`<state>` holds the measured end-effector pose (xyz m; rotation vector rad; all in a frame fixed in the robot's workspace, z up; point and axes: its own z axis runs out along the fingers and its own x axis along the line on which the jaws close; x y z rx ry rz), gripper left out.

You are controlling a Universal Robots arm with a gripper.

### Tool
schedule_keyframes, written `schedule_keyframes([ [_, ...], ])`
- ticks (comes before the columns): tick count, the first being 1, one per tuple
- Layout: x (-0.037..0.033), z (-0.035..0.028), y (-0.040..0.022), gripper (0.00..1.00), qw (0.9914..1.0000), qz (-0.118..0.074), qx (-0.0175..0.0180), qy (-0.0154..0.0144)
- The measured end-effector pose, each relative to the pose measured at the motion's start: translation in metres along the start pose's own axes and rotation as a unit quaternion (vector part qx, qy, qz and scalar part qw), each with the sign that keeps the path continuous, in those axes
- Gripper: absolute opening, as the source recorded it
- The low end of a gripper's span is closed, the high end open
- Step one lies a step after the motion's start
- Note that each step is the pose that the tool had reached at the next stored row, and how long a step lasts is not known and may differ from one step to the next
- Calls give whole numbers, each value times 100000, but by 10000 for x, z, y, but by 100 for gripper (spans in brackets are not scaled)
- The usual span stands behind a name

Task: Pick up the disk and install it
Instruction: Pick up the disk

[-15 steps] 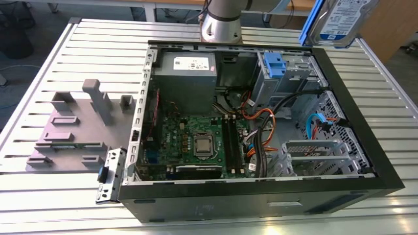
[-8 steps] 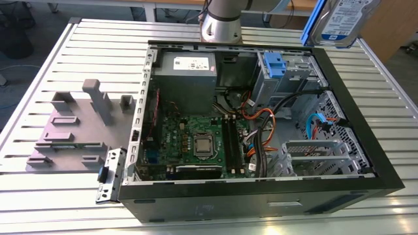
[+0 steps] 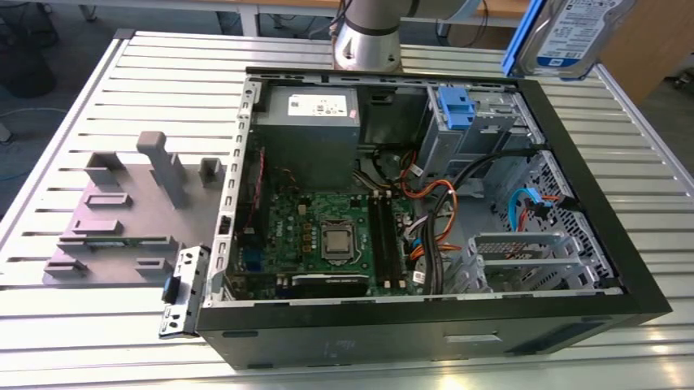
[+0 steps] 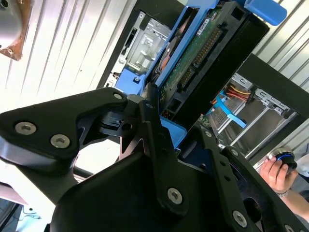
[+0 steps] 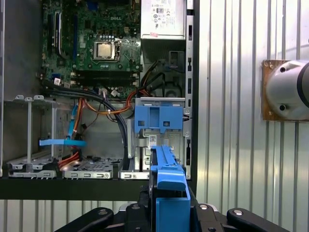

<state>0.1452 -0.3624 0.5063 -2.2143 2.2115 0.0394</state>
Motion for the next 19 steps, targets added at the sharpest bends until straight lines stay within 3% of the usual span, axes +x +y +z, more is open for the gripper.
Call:
schedule_keyframes([
  [10,0,0,-45,37,100000,1,1,0],
  [19,10,-1,-46,37,100000,0,0,7],
])
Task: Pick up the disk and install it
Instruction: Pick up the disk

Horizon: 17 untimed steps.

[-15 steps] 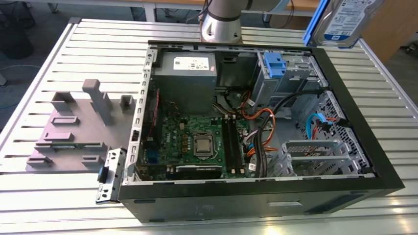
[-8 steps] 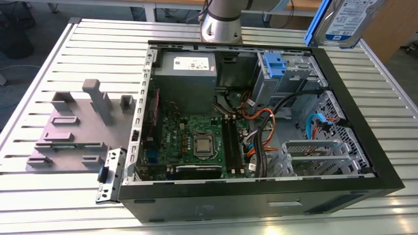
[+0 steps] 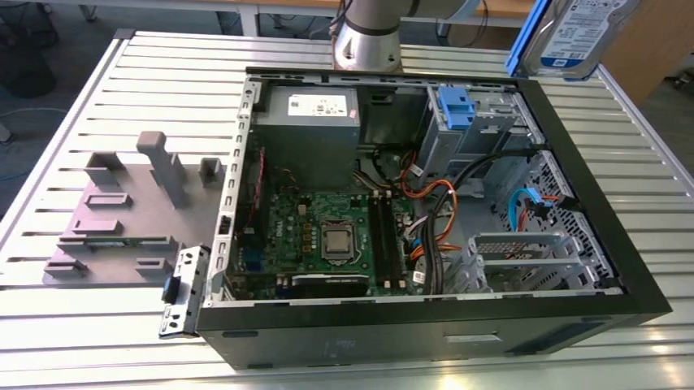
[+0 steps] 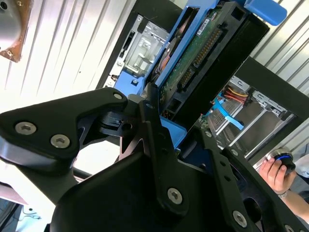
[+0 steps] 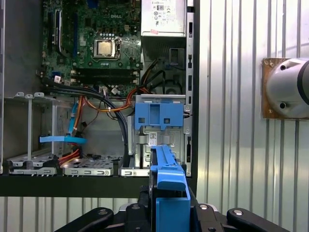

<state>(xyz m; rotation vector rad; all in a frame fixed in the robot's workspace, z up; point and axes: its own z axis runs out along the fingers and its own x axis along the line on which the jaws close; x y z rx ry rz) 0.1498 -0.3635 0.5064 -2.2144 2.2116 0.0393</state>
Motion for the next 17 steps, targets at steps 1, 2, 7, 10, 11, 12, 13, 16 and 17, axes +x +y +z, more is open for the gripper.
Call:
schedule_keyframes([
  [1,7,0,0,37,100000,-4,2,0],
  [2,15,0,0,37,100000,-3,0,-3],
  [7,69,-1,0,37,100000,0,0,-6],
  [10,100,-2,0,37,100000,1,0,-6],
  [11,109,-2,1,37,100000,1,-1,-6],
  [12,119,-3,0,37,100000,2,1,-4],
  [13,129,-3,0,37,100000,2,0,-7],
  [16,161,-4,0,37,100000,0,-1,-4],
  [17,172,-4,1,37,100000,2,0,-4],
])
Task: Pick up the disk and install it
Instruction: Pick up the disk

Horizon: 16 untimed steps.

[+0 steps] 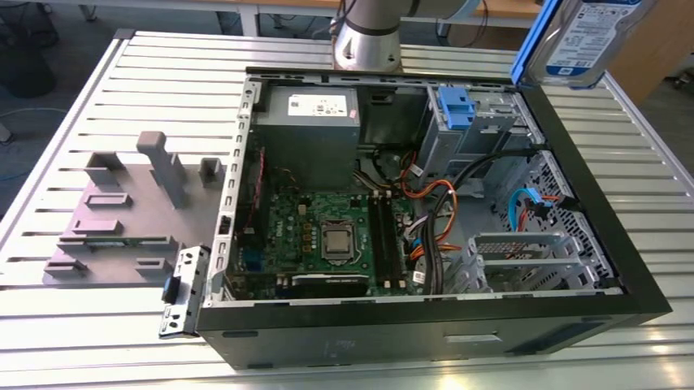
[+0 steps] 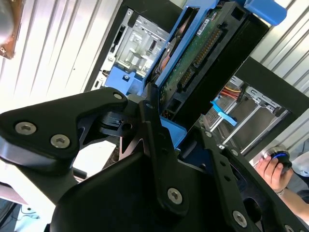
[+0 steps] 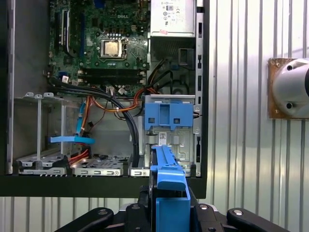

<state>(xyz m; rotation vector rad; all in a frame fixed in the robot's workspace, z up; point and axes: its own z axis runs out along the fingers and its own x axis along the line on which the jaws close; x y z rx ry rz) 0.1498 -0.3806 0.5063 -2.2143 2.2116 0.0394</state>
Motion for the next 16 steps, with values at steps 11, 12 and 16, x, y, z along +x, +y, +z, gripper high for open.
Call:
schedule_keyframes([
  [11,103,-2,0,37,100000,0,1,-3],
  [12,111,-3,0,37,100000,-1,0,-3],
  [16,146,-4,0,37,100000,-1,0,-2],
])
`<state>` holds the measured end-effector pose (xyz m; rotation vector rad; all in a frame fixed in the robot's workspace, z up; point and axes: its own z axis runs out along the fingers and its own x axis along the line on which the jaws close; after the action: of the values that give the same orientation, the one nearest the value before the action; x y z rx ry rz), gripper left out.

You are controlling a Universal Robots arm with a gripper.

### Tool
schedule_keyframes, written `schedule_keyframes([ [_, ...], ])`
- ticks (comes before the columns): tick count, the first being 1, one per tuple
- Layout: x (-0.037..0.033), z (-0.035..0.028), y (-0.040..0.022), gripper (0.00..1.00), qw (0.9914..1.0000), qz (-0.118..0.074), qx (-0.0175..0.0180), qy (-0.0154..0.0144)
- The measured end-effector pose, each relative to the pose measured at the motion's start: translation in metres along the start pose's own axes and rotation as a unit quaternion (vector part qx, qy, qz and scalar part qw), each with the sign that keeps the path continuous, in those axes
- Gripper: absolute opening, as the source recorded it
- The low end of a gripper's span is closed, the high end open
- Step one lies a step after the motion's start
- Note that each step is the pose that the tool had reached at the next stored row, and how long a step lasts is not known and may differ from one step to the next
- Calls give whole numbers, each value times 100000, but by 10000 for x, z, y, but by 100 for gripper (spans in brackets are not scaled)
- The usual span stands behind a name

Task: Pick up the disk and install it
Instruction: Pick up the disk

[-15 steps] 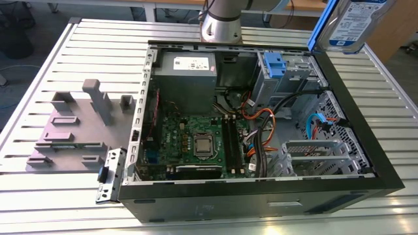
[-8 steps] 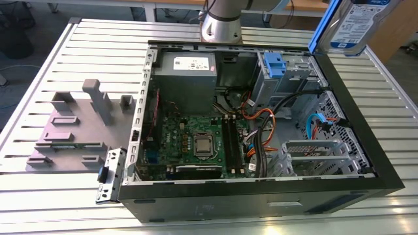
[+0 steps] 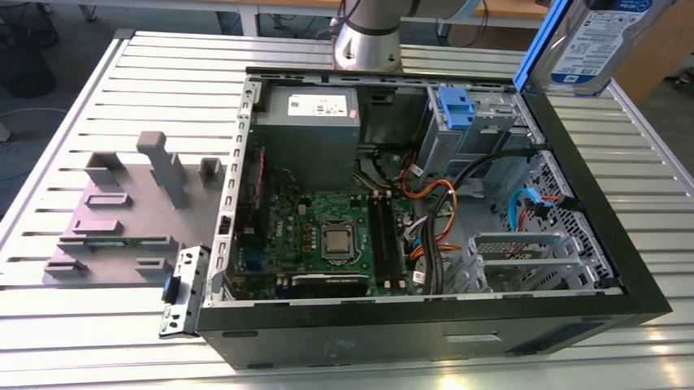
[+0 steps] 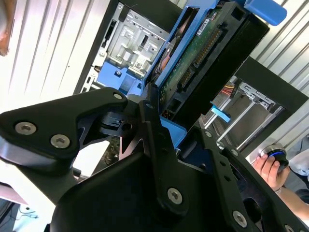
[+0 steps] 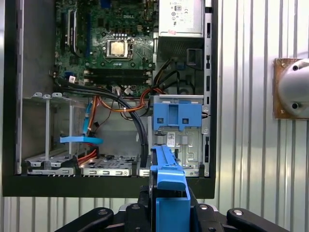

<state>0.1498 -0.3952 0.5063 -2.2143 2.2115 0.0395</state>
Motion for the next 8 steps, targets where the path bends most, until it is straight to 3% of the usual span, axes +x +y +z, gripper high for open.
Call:
schedule_keyframes([
  [8,65,-1,0,37,100000,2,1,-4],
])
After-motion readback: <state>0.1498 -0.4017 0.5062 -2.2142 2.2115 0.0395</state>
